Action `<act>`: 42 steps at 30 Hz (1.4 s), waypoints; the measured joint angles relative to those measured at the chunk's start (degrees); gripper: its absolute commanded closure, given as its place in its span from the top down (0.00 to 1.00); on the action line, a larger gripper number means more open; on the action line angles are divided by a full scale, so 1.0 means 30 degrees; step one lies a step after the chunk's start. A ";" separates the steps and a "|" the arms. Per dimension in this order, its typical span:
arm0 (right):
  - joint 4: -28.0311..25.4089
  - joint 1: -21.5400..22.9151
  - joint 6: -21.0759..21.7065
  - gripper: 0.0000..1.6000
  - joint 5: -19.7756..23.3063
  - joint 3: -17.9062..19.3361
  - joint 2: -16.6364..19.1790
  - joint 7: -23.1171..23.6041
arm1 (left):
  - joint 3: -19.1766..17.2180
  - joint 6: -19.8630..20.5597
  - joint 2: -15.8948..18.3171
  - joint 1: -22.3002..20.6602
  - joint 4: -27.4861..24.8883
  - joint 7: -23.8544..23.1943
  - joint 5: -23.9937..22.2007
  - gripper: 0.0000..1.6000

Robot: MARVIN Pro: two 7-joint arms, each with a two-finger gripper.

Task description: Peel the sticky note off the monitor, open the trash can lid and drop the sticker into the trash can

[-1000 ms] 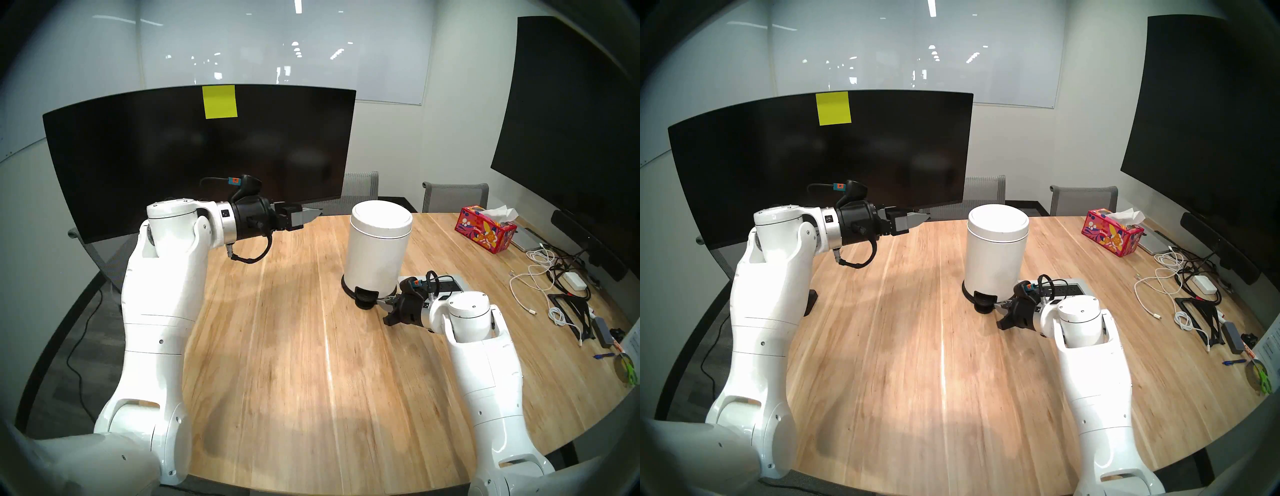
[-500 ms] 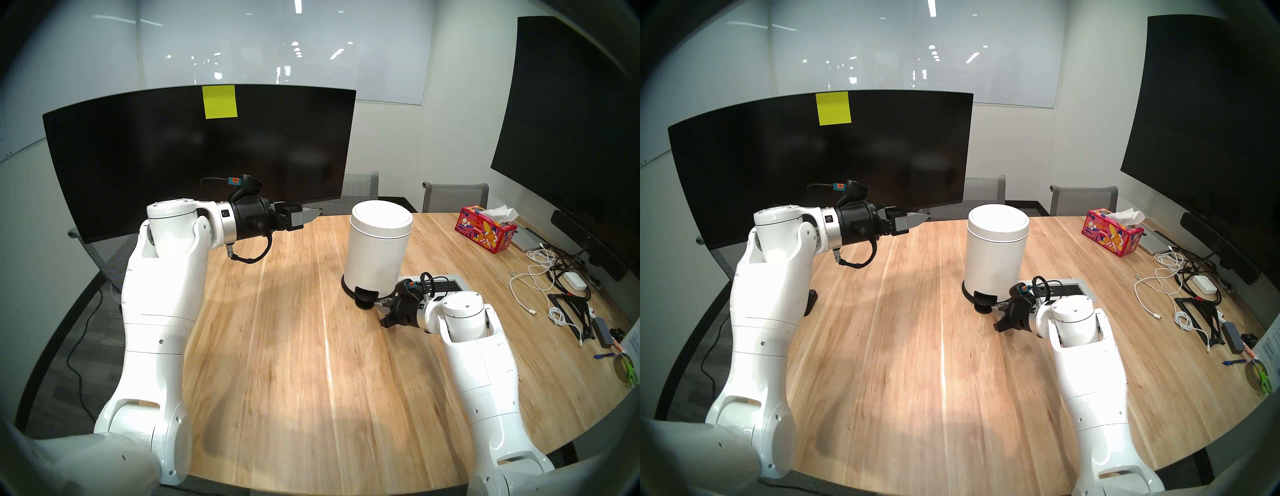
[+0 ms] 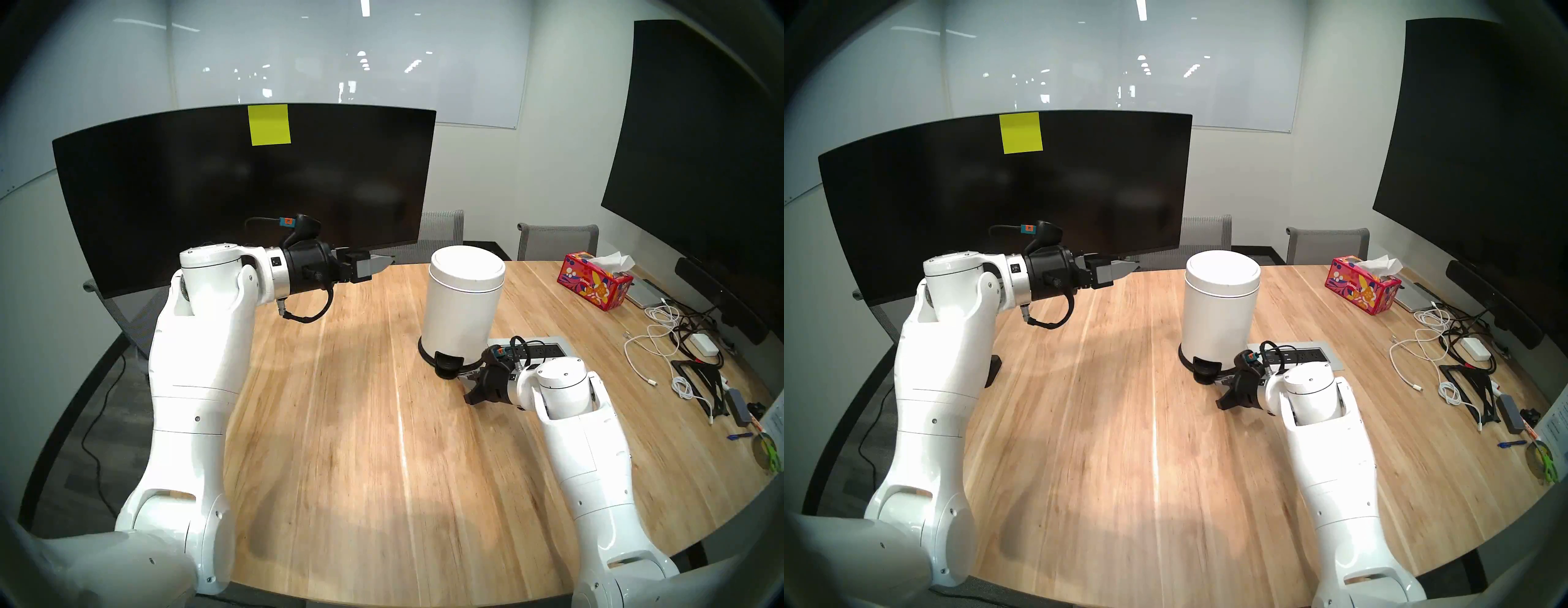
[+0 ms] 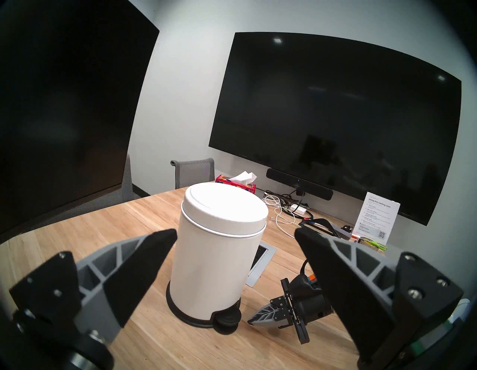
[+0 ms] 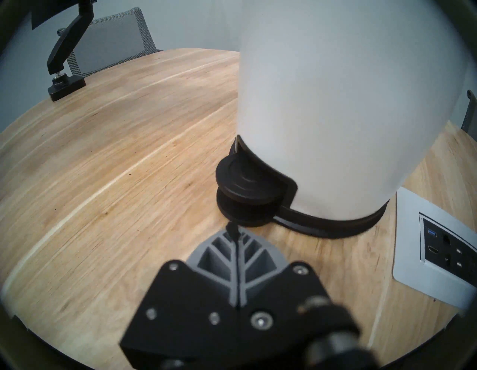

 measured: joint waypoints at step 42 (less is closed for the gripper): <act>0.1206 0.0853 0.0389 0.00 -0.0511 -0.0669 0.0756 0.1356 | -0.0003 0.0000 -0.0002 0.0000 0.0000 0.0000 0.0004 1.00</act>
